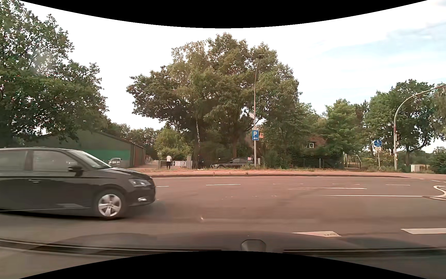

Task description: Follow the waypoints while adhering to traffic rules and regulations

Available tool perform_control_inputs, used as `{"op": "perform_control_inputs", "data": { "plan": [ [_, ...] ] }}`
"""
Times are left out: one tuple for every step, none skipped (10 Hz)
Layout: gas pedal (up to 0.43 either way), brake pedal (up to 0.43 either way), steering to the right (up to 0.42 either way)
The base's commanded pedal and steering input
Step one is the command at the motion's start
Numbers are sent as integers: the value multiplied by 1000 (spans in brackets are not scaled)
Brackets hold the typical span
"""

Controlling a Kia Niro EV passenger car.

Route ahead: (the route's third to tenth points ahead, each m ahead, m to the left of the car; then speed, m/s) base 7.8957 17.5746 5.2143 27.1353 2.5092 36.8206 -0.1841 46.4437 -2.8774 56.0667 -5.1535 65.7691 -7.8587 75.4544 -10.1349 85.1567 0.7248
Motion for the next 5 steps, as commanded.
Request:
{"op": "perform_control_inputs", "data": {
  "plan": [
    [0, 0, -69],
    [47, 0, -91],
    [47, 0, -108],
    [59, 0, -132],
    [79, 0, -151]
  ]
}}
